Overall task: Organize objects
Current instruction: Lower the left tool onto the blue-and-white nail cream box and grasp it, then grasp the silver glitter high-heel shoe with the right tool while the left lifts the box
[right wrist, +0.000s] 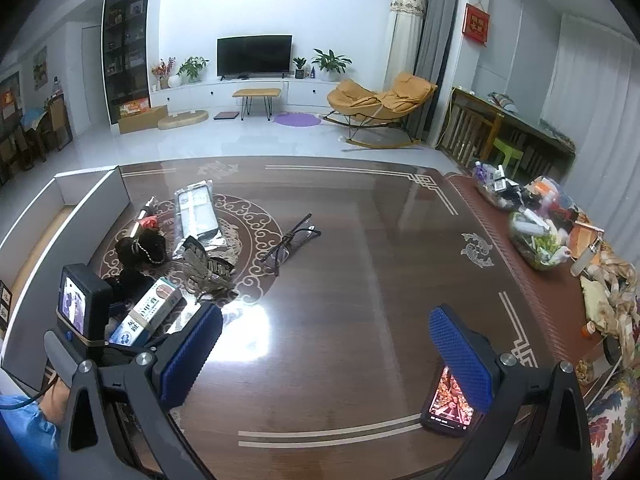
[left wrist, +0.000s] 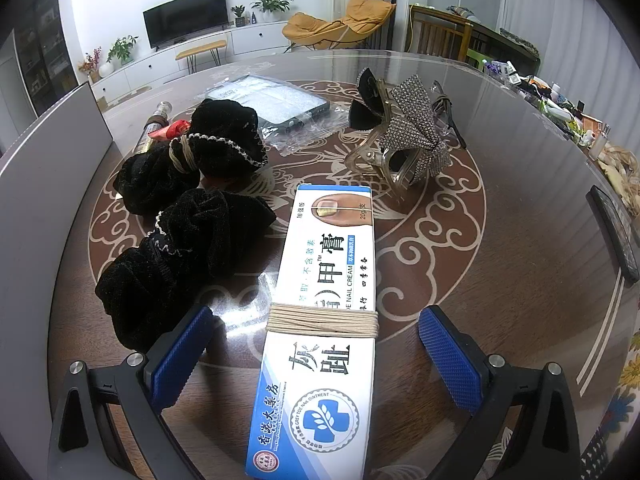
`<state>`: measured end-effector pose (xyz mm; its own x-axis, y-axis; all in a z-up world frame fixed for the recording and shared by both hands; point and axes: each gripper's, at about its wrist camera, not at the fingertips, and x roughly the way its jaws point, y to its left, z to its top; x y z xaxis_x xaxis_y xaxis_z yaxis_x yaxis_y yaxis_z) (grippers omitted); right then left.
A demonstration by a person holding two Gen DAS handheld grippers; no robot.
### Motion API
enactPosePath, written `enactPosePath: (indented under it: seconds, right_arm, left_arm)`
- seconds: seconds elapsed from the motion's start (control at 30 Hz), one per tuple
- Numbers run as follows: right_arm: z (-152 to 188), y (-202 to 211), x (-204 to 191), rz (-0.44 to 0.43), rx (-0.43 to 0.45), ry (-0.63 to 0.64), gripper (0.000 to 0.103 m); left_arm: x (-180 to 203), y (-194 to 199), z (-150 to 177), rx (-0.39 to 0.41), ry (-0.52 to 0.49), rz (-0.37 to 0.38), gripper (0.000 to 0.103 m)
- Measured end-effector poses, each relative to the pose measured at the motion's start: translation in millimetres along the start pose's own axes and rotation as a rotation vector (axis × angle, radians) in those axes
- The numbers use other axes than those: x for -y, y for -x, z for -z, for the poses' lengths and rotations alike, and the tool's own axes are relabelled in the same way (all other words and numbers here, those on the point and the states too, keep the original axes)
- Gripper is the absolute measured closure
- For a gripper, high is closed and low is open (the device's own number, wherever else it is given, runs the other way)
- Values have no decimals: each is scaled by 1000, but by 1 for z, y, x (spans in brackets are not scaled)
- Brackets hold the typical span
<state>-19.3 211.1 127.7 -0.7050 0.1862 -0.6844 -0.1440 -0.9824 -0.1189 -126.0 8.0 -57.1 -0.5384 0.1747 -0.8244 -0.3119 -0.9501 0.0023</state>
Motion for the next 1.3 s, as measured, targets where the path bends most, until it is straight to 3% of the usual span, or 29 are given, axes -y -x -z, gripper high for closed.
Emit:
enactPosePath:
  seconds: [0.4, 0.53, 0.57, 0.63, 0.7, 0.87, 1.0, 1.13, 1.17, 1.2, 1.23, 1.3]
  right_arm:
    - [0, 0, 4, 22, 6, -1, 0]
    - [3, -9, 4, -22, -2, -2, 0]
    - [6, -15, 4, -68, -6, -8, 0]
    - [12, -28, 3, -135, -27, -11, 0]
    - [19, -49, -1, -190, -58, 8, 0]
    - [25, -108, -30, -276, -140, 135, 0]
    - [6, -153, -83, -454, -126, 290, 0]
    - [-6, -194, -138, -474, -107, 466, 0]
    - [-6, -203, -149, -474, -115, 497, 3]
    - [-5, -216, -159, -479, -140, 528, 32]
    - [-5, -222, -161, -466, -173, 532, 43]
    - [-11, -219, -154, -465, -179, 460, 49]
  left_arm:
    - [1, 1, 0, -1, 1, -4, 0]
    - [8, -2, -8, -57, 11, -11, 0]
    - [9, -2, -8, -52, 11, -11, 3]
    - [9, 7, -5, 17, 32, -23, 46]
    - [7, 13, -1, 34, 46, -19, 60]
    - [-7, 36, 32, 48, 73, -8, 60]
    - [-25, 58, 61, 49, 127, -6, 60]
    - [-45, 71, 80, 56, 204, 5, 60]
    - [-47, 73, 82, 56, 213, 8, 60]
    - [-48, 76, 83, 58, 219, 10, 60]
    - [-52, 80, 84, 69, 226, 16, 60]
    - [-53, 89, 85, 94, 236, 31, 60]
